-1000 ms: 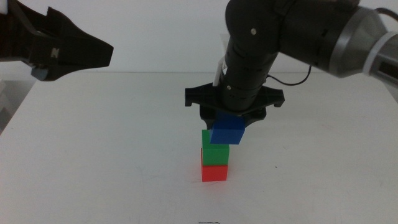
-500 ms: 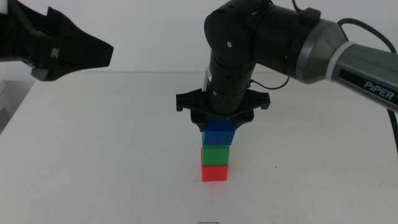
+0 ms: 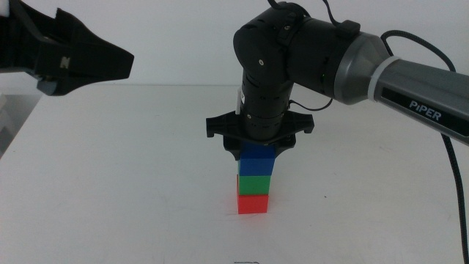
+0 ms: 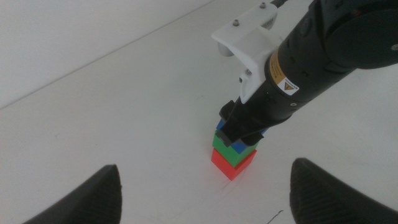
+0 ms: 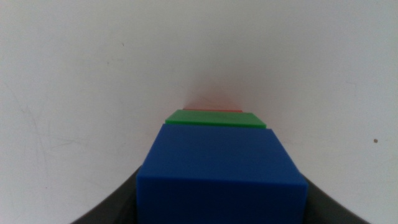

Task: Stack red cubes first, then green, then blue cubes in a specific spot.

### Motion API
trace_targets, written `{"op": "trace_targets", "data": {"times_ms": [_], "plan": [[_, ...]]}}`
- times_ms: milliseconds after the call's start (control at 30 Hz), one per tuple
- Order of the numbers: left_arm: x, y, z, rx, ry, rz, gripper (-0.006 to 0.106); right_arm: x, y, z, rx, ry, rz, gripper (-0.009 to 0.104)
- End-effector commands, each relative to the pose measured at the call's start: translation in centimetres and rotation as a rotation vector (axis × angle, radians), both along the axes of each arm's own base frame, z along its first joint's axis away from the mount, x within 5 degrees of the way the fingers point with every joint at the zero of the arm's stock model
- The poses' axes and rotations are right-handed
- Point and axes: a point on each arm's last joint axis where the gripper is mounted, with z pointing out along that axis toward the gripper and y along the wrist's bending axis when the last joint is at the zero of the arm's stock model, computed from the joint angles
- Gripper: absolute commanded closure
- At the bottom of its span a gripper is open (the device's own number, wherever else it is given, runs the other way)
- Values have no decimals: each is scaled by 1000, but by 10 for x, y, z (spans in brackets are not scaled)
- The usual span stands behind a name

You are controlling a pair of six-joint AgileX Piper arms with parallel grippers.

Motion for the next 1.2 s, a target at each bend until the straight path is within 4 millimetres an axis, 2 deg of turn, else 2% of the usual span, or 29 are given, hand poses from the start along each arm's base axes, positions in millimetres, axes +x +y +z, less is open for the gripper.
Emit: {"op": "trace_targets", "data": {"times_ms": [0, 133, 267, 333, 367, 533, 600, 633, 800, 967, 1067, 1167], "plan": [[-4, -1, 14, -65, -68, 17, 9, -4, -8, 29, 12, -54, -4, 96], [-4, -1, 14, -65, -68, 17, 9, -3, -7, 25, 7, -48, -3, 95], [-4, -1, 14, -65, -68, 17, 9, -3, -6, 24, 5, -50, 4, 87], [-4, -1, 14, -65, -68, 17, 9, -2, -6, 24, 8, -55, 9, 76], [-4, -1, 14, -65, -68, 17, 9, -1, -5, 25, 20, -66, 12, 39], [-4, -1, 14, -65, -68, 17, 9, -1, -5, 25, 20, -70, 12, 23], [-4, -1, 14, -65, -68, 17, 9, -2, -5, 27, 21, -67, 11, 21], [-4, -1, 14, -65, -68, 17, 9, -7, -10, 41, 43, -90, 11, 20], [-4, -1, 14, -65, -68, 17, 9, -14, -26, 71, 60, -148, 12, 20], [-4, -1, 14, -65, -68, 17, 9, -22, -52, 101, 36, -216, 2, 20], [-4, -1, 14, -65, -68, 17, 9, -24, -72, 121, 61, -261, 2, 20], [-4, -1, 14, -65, -68, 17, 9, -21, -108, 143, 85, -302, -28, 20]]}}
